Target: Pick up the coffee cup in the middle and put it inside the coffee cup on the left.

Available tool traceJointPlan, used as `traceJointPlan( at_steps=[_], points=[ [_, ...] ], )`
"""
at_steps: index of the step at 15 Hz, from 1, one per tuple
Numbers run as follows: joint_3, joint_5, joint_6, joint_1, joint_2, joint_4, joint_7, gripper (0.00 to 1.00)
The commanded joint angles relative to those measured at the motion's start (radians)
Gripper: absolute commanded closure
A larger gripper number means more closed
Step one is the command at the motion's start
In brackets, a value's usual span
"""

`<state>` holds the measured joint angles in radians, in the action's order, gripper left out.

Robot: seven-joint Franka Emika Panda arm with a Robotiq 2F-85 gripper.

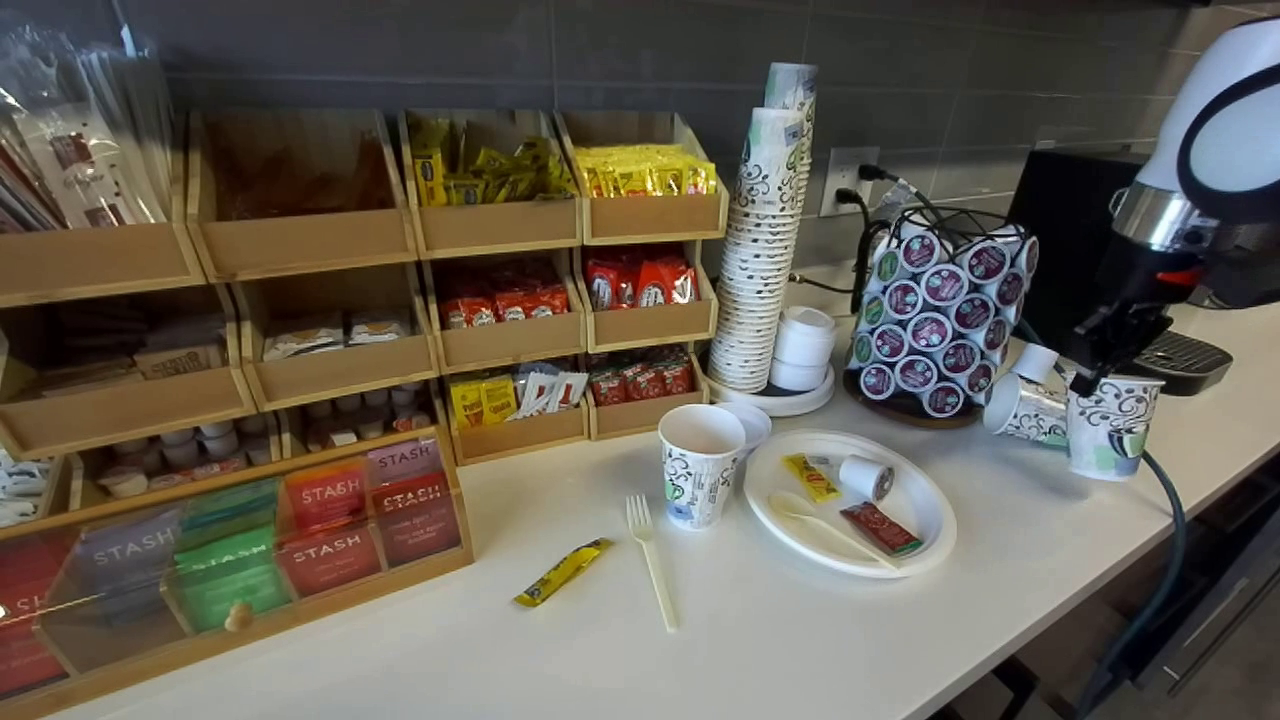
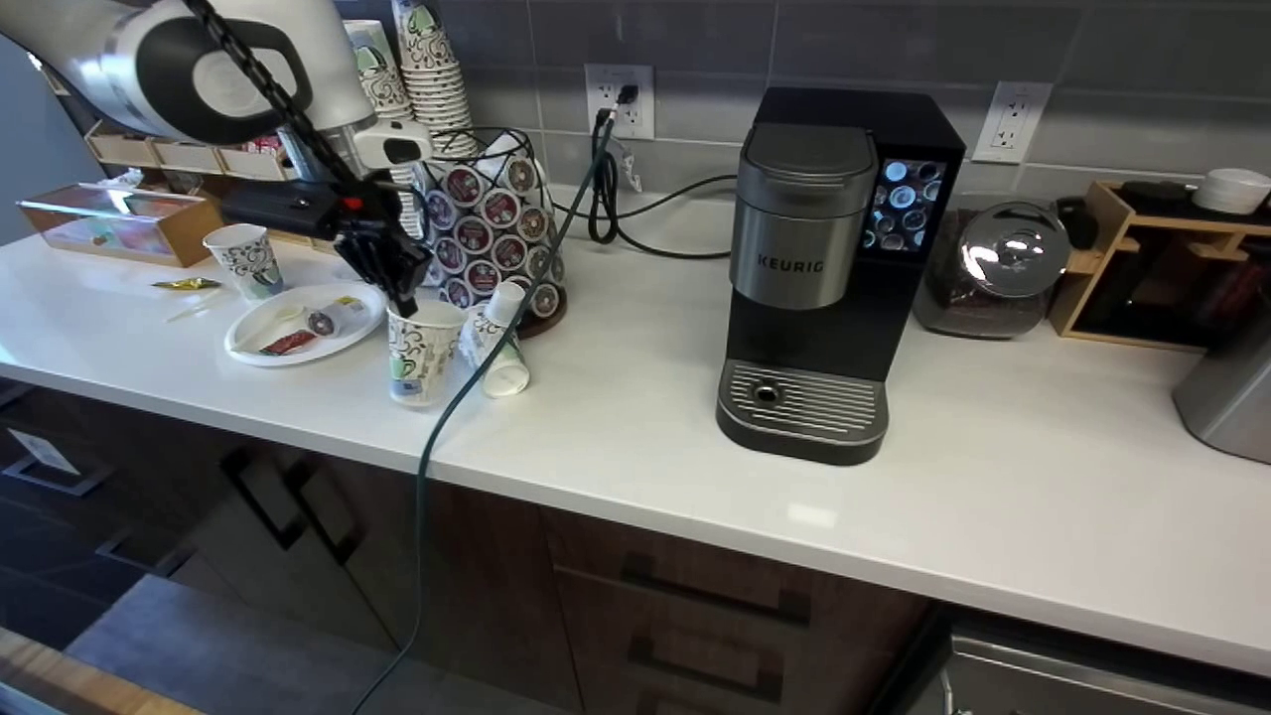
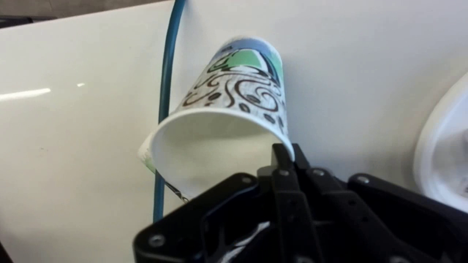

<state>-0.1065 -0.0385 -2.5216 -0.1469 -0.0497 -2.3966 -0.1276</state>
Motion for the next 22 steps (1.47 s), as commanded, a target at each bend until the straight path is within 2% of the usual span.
traceJointPlan(
  at_steps=[1,3,6,7,9,13,14,16,22],
  points=[
    [0.021,0.120,0.073,0.033,0.245,-0.147,-0.218,0.99],
    [0.027,0.159,0.124,0.084,0.356,-0.195,-0.289,0.99],
    [0.039,0.224,0.213,0.196,0.481,-0.226,-0.352,0.99],
    [0.022,0.166,0.175,0.156,0.381,-0.169,-0.295,0.99],
    [0.027,0.167,0.184,0.182,0.423,-0.176,-0.280,0.97],
    [0.012,0.168,0.183,0.168,0.394,-0.172,-0.285,0.99],
    [0.011,0.237,0.136,0.215,0.408,-0.182,-0.336,0.99],
    [0.055,0.290,0.053,0.291,0.426,-0.188,-0.354,0.99],
    [0.153,0.335,-0.151,0.519,0.429,-0.167,-0.392,0.99]
  ],
)
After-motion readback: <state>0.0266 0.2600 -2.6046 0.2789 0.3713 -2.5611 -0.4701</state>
